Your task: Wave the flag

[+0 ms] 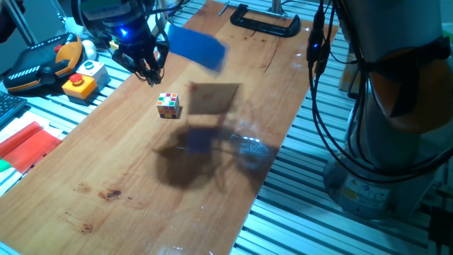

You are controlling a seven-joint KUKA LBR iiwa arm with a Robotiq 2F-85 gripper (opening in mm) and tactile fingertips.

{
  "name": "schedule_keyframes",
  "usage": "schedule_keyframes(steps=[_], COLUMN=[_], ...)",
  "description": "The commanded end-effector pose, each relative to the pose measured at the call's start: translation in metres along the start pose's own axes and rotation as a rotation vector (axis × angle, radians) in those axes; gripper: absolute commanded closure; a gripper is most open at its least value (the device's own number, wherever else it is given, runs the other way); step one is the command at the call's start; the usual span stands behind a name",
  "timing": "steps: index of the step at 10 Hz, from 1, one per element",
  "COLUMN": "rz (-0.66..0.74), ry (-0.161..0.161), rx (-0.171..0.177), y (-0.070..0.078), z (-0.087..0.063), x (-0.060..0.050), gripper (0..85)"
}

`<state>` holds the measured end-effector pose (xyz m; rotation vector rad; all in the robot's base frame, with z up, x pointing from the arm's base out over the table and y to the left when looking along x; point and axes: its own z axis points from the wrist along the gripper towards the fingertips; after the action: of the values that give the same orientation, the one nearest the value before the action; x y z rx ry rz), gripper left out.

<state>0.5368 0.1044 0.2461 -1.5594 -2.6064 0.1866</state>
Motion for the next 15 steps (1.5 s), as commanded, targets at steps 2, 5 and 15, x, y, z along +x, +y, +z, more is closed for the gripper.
schedule_keyframes(steps=[2, 5, 15], rz=[-1.51, -1.508, 0.108], ry=[-0.245, -0.234, -0.015], rx=[0.045, 0.077, -0.026], y=[-0.0005, -0.0007, -0.0014], z=[-0.0003, -0.0005, 0.0], x=[0.0003, 0.0003, 0.0038], gripper=[84.3, 84.3, 84.3])
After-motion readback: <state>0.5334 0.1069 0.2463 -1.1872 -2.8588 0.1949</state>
